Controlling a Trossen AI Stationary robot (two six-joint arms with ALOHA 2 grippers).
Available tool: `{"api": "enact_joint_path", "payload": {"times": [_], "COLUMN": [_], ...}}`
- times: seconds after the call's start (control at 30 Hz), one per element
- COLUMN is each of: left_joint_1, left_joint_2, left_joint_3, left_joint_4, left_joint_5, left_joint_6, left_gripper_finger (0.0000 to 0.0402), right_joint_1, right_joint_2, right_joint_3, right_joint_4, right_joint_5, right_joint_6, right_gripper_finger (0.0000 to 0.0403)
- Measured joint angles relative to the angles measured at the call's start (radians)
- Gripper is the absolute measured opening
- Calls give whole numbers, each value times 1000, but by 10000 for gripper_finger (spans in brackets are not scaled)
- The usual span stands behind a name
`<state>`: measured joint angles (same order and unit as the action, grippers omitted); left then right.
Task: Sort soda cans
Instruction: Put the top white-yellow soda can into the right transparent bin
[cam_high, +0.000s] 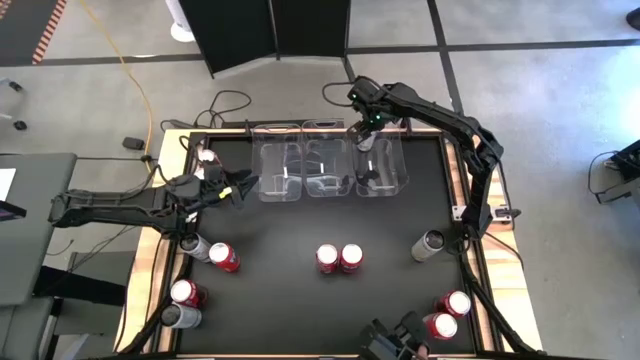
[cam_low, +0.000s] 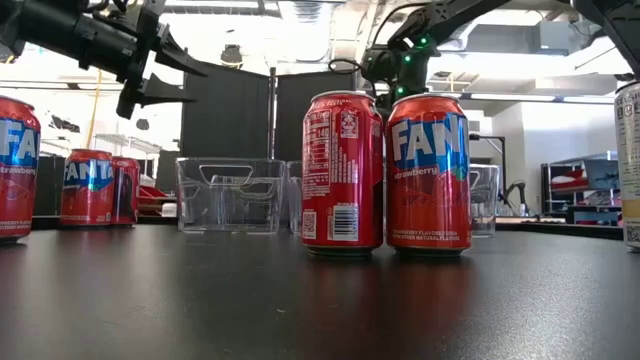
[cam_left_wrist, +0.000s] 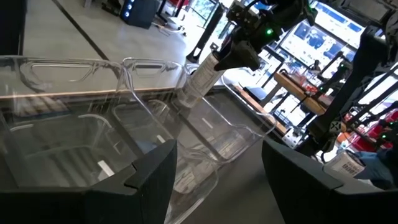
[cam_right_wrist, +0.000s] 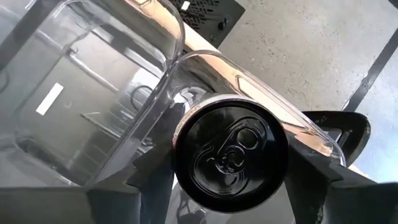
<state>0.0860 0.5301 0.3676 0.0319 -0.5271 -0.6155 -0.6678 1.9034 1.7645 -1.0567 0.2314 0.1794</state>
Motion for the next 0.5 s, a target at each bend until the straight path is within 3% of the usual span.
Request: {"api": "enact_joint_path", "payload": {"times": [0.33,0.5], "left_joint_1": [0,0], "left_joint_2": [0,0], "left_joint_3": [0,0], "left_joint_4": [0,0], "left_joint_5": [0,0], "left_joint_6": [-1,6], "left_gripper_finger": [231,231], "right_joint_1": [-3,-2], "right_joint_2": [-2,-11], "right_joint_3": [0,0], "right_joint_4": [20,21], "right_joint_5": [-13,-18], "right_joint_6": [-4,-5], "right_gripper_finger": [357,376]}}
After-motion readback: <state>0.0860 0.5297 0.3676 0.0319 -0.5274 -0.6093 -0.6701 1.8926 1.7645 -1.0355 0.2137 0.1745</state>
